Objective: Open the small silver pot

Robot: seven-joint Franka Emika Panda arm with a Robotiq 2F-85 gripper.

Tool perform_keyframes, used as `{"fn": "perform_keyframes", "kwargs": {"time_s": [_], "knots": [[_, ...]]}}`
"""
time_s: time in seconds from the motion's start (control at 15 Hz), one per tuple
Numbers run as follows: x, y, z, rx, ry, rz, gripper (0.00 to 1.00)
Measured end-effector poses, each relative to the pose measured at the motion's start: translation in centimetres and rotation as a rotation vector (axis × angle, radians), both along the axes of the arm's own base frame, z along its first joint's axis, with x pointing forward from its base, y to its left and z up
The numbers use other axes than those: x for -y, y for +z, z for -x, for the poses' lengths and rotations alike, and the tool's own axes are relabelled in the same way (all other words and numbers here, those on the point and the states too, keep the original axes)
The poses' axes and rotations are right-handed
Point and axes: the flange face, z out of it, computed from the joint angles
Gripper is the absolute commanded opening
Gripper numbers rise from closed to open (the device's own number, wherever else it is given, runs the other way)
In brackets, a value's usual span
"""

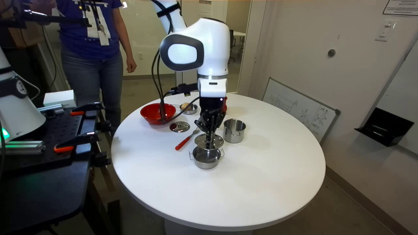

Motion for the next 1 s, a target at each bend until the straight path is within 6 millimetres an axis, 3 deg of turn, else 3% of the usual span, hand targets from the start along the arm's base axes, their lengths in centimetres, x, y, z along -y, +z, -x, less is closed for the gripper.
{"fn": "perform_keyframes", "kwargs": {"time_s": [0.2, 0.4, 0.8, 1.0], "knots": [[-0.7, 1.6, 1.0, -0.052, 0.081, -0.010, 0.05], [-0.6, 2.0, 3.2, -0.094, 0.115, -0.034, 0.06], [1.4, 0.2, 8.8, -0.150, 0.050, -0.078, 0.06], [2.4, -0.8, 10.6, -0.155, -0.009, -0.099, 0.05]]}}
